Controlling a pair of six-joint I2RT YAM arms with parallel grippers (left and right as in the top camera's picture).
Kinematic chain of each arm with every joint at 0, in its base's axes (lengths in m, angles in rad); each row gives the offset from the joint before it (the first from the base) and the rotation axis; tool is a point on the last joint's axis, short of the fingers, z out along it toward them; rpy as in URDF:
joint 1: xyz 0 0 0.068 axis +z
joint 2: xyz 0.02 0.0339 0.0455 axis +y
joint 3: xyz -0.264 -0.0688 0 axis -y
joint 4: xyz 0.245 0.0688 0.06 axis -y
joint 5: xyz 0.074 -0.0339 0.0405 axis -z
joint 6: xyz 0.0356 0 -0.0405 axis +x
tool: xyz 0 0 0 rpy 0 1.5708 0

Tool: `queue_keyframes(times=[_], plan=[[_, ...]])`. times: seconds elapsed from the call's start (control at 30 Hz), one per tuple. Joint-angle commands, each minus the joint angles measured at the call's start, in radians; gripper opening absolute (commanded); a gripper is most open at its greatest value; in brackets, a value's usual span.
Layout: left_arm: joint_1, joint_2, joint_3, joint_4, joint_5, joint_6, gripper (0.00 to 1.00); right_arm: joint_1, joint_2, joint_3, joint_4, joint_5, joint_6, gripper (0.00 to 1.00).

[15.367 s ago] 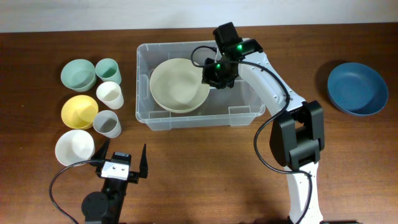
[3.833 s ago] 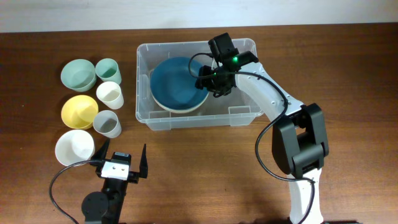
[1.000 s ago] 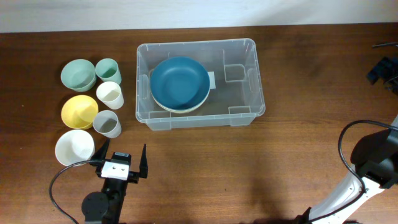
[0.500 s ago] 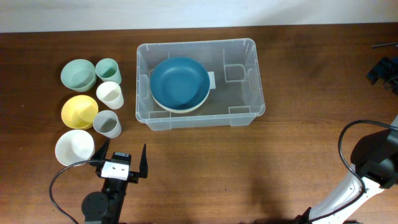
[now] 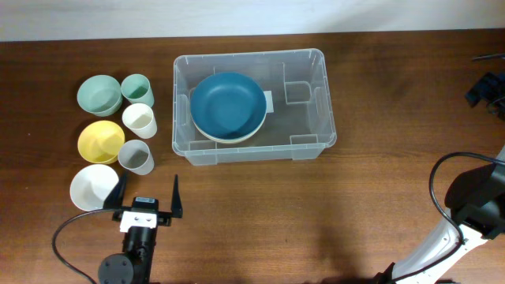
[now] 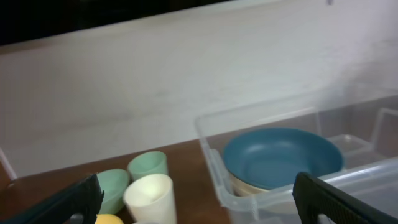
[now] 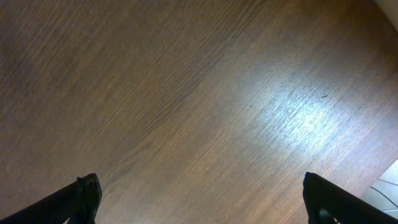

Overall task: Pack container
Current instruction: 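Move the left gripper toward the white bowl at front left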

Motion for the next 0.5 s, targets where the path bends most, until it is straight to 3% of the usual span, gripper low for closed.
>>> queue_keyframes(times=[0.0,0.17,0.47], plan=[[0.007,0.008,0.082,-0.01,-0.077,0.066,1.0,0.003,-0.004,-0.002,0.001,0.016,0.012,0.99],[0.05,0.138,0.276,-0.129,-0.101,0.101,1.0,0.003,-0.004,-0.002,0.001,0.016,0.012,0.99],[0.132,0.61,0.755,-0.394,-0.105,0.132,1.0,0.003,-0.004,-0.002,0.001,0.016,0.012,0.99]])
